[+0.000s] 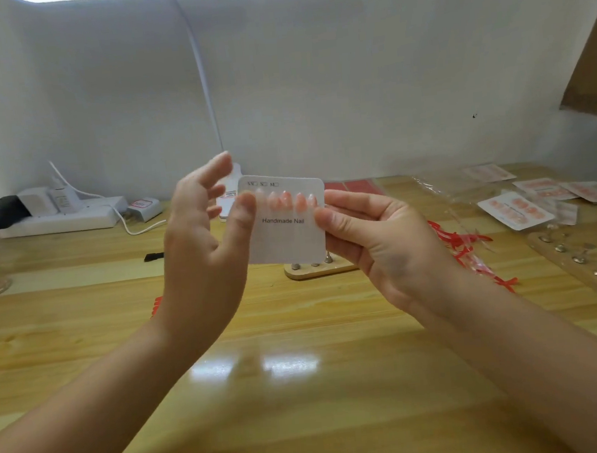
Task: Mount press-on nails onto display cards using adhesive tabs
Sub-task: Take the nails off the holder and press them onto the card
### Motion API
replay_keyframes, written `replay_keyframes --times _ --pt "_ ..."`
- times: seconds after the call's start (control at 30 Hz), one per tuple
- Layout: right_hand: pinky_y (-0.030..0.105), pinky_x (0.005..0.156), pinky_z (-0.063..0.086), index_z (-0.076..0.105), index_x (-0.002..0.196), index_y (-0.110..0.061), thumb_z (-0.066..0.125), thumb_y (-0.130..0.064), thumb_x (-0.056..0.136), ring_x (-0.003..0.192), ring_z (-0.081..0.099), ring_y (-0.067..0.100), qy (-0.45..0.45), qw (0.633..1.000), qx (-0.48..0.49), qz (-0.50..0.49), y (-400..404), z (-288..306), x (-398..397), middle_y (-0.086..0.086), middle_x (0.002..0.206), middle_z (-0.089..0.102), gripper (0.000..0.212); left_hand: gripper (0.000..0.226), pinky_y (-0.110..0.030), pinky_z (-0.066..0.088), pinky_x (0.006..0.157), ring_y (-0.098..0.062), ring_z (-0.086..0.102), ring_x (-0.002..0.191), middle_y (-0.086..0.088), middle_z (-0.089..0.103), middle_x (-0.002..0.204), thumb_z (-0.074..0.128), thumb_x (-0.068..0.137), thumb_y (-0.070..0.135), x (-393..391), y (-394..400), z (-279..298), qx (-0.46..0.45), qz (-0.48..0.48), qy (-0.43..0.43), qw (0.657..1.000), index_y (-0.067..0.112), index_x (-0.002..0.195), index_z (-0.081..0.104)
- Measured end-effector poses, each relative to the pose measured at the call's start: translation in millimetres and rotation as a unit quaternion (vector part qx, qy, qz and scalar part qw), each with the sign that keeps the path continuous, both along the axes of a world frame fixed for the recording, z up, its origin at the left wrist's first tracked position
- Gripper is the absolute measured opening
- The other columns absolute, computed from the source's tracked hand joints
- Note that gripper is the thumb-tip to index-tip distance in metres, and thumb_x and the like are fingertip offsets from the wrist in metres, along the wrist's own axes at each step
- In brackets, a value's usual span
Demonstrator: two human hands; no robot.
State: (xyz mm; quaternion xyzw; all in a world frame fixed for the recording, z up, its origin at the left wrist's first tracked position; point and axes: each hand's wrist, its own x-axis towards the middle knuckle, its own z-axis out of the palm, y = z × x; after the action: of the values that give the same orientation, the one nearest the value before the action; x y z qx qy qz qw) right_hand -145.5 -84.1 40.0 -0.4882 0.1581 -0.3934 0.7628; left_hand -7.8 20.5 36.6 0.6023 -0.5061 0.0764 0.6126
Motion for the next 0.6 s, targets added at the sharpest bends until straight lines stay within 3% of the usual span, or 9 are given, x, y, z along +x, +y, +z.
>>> replay_keyframes --times 0.1,0.2,0.3,0.43,0.6 --pt "0.022 0.064 0.057 0.066 0.098 -0.003 0.075 -0.006 0.059 0.077 0.074 0.019 -0.001 1.000 -0.002 0.004 -1.0 -1.5 -0.2 0.009 0.084 0.076 0.040 0.017 -0.011 0.048 0.071 0.003 0.064 0.089 0.011 0.069 0.098 0.057 0.095 0.030 1.8 -2.3 0.1 0.024 -0.077 0.151 0.985 0.022 0.110 0.062" --pt "0.025 0.067 0.058 0.066 0.101 -0.002 0.074 -0.006 0.061 0.082 0.074 0.022 0.014 1.000 -0.006 0.017 -3.0 -1.9 -1.3 0.012 0.089 0.075 0.041 0.013 -0.012 0.048 0.062 0.001 0.063 0.074 0.011 0.072 0.079 0.060 0.093 0.028 4.3 -4.4 -1.3 0.032 -0.079 0.186 0.979 0.019 0.090 0.070" --pt "0.030 0.070 0.060 0.065 0.102 -0.002 0.072 -0.014 0.065 0.082 0.073 0.024 0.039 0.998 -0.016 0.040 -5.3 0.1 -2.7 0.013 0.092 0.075 0.039 0.014 -0.011 0.048 0.059 0.000 0.065 0.071 0.009 0.073 0.077 0.062 0.091 0.028 4.2 -4.4 -0.7 0.026 -0.095 0.199 0.975 0.017 0.087 0.070" --pt "0.033 0.069 0.060 0.069 0.086 -0.007 0.071 -0.023 0.070 0.080 0.073 0.024 0.074 0.994 -0.070 0.033 -7.4 -0.9 -4.3 0.011 0.086 0.075 0.023 0.018 -0.012 0.048 0.057 -0.001 0.067 0.070 0.009 0.073 0.076 0.063 0.082 0.036 -0.8 -3.0 -1.6 0.027 -0.109 0.183 0.977 0.019 0.084 0.070" --pt "0.041 0.077 0.060 0.068 0.097 0.002 0.070 -0.025 0.069 0.089 0.072 0.030 0.098 0.987 -0.130 0.008 -9.5 -2.2 -5.5 0.017 0.094 0.074 0.039 0.019 -0.011 0.048 0.058 -0.002 0.068 0.074 0.007 0.074 0.081 0.063 0.079 0.040 0.2 -4.0 -3.8 0.029 -0.104 0.204 0.973 0.023 0.082 0.072"
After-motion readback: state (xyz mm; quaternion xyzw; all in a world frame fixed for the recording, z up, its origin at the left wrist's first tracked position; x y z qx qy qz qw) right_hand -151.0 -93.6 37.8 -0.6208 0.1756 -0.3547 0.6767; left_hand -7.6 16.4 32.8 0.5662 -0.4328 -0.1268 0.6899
